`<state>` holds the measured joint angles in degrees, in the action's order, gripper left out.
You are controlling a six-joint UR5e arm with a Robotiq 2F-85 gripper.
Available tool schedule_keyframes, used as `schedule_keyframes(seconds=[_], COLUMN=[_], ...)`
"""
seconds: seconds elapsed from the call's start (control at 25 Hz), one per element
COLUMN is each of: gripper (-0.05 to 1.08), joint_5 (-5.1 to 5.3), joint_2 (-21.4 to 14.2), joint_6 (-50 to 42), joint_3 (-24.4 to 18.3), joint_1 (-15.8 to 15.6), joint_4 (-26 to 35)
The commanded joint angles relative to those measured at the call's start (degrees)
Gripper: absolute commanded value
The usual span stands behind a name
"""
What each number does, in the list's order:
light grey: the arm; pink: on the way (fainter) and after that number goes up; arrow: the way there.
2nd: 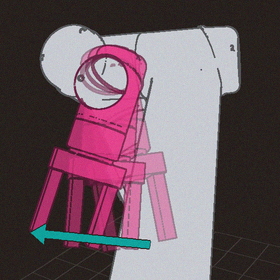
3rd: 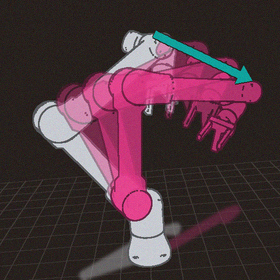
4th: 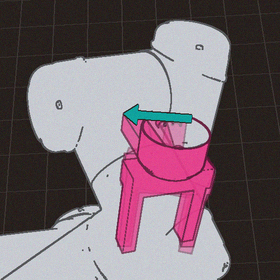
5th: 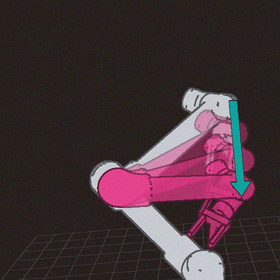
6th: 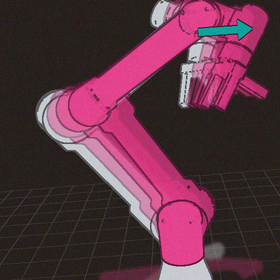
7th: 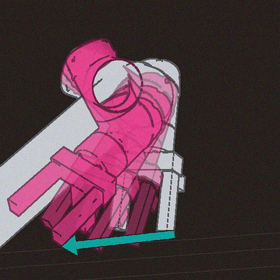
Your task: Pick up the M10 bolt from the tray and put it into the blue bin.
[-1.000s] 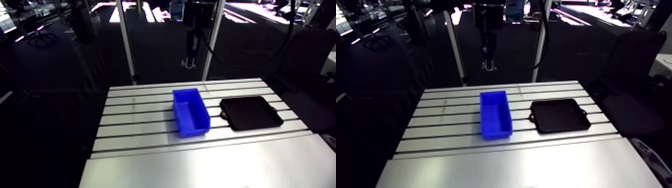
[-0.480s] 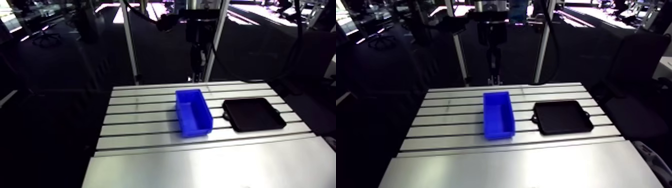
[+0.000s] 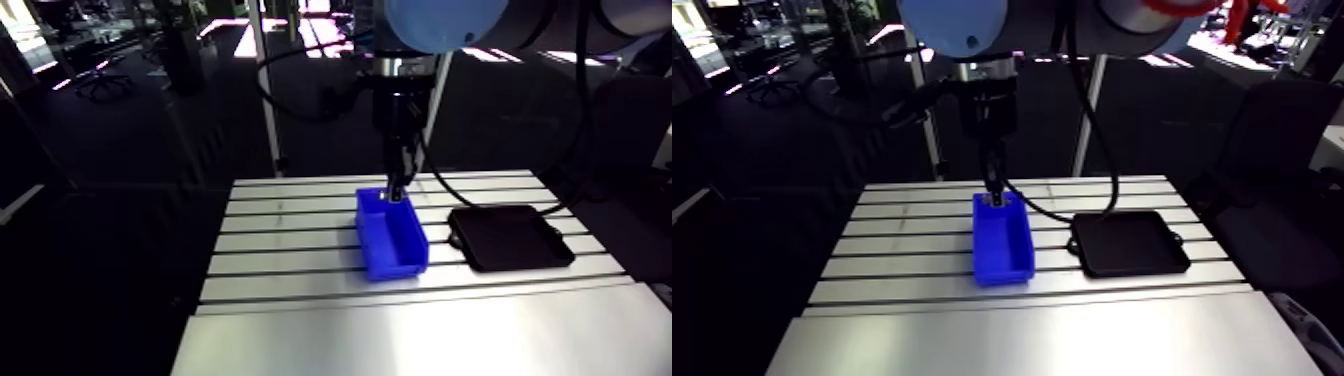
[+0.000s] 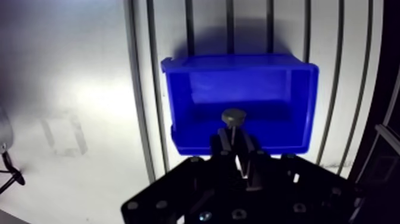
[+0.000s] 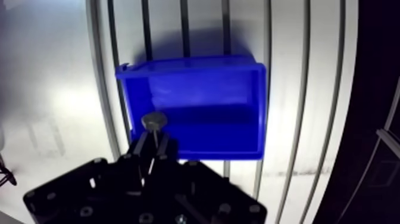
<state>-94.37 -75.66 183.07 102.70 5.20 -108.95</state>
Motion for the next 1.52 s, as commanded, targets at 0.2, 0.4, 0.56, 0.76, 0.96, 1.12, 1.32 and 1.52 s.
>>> schedule_keyframes(seconds=[0.2, 0.4, 0.56, 0.76, 0.96, 1.12, 1.32, 1.52], gripper=[1.01, 1.01, 1.01, 1.01, 1.01, 1.01, 0.99, 0.92], joint_5=[-0.24, -0.33, -0.33, -0.51, -0.42, -0.42, -0.42, -0.42], joint_2=[1.6, 2.5, 3.5, 5.0, 6.9, 8.5, 9.3, 10.3], joint_6=[-0.6, -0.5, -0.6, -0.5, -0.8, -0.7, -1.3, -2.5], joint_3=[4.1, 4.8, 4.8, 5.6, 5.7, 5.6, 5.5, 5.1], joint_1=[-0.1, 0.0, 0.0, 0.0, 0.1, 0.2, 0.2, 0.5], joint_4=[-6.1, -8.1, -8.2, -11.5, -11.9, -13.6, -14.1, -14.1])
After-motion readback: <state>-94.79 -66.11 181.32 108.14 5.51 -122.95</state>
